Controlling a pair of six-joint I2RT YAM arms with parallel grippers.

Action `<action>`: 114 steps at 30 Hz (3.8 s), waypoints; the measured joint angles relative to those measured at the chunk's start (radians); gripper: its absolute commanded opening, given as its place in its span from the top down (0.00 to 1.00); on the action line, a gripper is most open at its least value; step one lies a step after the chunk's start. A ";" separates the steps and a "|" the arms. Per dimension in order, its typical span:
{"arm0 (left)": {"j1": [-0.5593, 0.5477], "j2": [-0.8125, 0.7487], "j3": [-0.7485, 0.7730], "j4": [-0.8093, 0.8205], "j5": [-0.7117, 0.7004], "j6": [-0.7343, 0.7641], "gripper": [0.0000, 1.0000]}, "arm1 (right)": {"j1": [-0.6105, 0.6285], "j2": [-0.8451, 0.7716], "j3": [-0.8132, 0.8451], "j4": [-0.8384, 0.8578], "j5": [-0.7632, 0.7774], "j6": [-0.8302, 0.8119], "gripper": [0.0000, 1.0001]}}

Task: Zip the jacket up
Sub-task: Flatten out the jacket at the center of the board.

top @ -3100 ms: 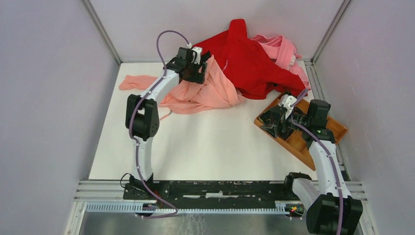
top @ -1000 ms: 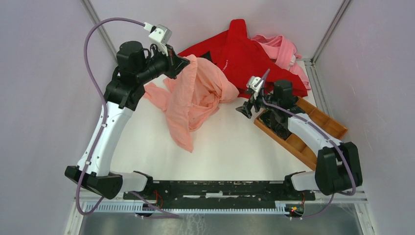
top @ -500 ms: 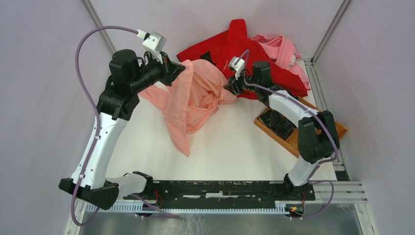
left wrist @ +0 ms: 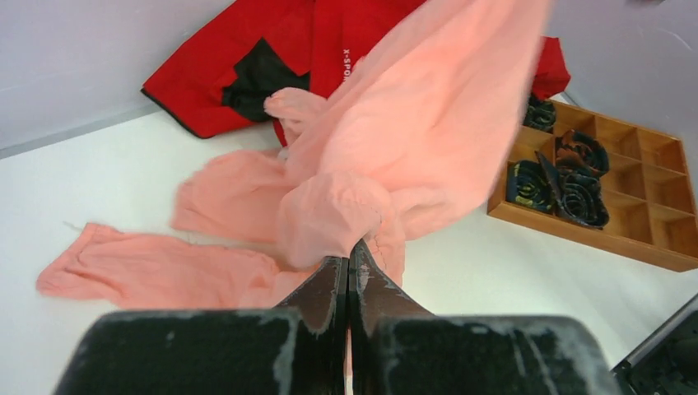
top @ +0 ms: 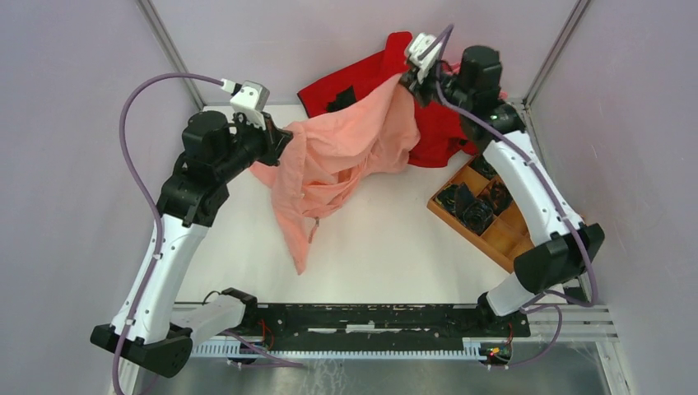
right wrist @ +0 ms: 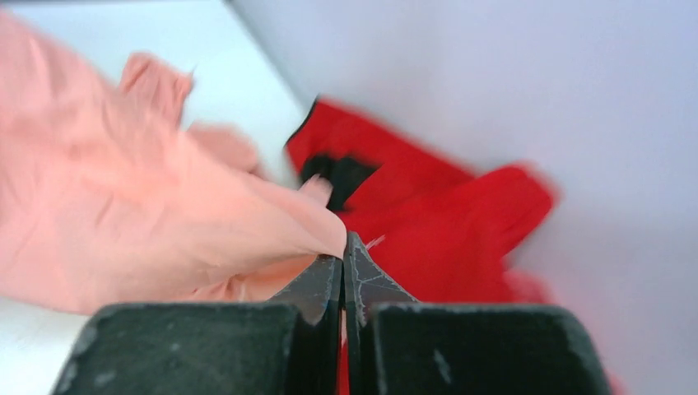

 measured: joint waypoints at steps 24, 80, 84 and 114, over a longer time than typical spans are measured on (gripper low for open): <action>0.000 -0.155 -0.105 0.058 -0.111 0.006 0.98 | 0.002 -0.165 0.296 -0.127 -0.115 -0.042 0.99; 0.119 -0.201 -0.553 0.359 -0.009 -0.159 0.23 | -0.118 -0.470 -0.772 0.208 -0.319 0.156 0.29; 0.109 -0.156 -0.801 0.759 0.193 -0.482 0.29 | -0.220 -0.518 -0.960 0.343 -0.379 0.277 0.23; -0.770 0.738 -0.176 0.563 -0.618 0.087 0.44 | -0.522 -0.583 -1.193 0.696 -0.451 0.703 0.21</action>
